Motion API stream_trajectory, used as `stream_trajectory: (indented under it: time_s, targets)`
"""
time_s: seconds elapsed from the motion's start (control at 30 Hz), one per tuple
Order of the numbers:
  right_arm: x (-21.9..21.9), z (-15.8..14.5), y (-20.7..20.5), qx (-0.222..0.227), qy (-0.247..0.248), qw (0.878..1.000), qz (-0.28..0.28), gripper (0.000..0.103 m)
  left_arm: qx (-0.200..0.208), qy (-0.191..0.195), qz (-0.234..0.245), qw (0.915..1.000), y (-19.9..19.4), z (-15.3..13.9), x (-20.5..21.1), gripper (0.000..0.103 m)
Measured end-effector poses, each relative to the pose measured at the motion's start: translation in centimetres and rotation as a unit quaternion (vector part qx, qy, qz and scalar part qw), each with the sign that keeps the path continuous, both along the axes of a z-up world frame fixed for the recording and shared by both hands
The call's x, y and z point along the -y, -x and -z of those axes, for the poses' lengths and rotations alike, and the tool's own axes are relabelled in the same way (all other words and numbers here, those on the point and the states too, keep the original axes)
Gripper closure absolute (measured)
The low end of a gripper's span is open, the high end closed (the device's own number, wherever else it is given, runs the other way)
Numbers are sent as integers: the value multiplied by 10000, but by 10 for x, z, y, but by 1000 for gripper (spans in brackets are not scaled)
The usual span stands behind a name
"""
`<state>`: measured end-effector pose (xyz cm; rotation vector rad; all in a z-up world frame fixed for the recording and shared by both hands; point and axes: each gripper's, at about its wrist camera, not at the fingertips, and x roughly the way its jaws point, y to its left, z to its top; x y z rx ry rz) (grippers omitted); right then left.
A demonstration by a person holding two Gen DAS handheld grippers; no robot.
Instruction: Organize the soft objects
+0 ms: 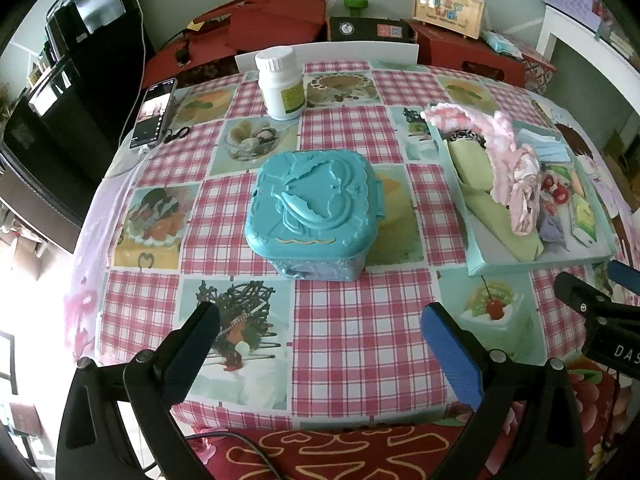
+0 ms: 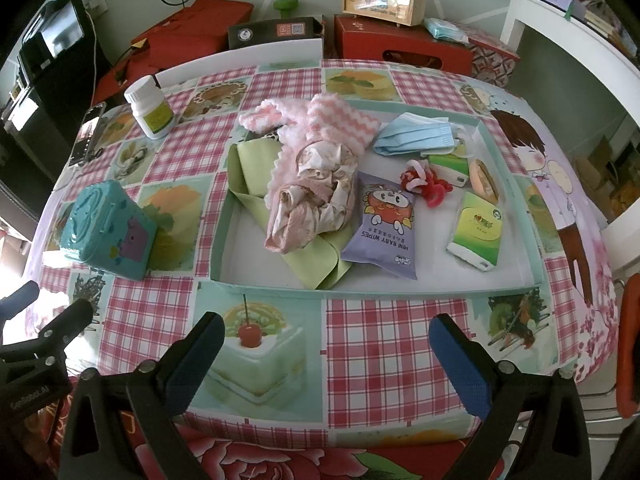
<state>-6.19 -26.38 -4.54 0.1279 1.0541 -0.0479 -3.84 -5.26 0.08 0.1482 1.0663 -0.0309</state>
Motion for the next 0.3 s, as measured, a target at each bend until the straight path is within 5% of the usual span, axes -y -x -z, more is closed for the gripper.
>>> stream_trajectory:
  time_s: [0.3]
  targets:
    - [0,0,0,1,4,10000,-2,0,-35,0,-45,10000,0,1,0,3]
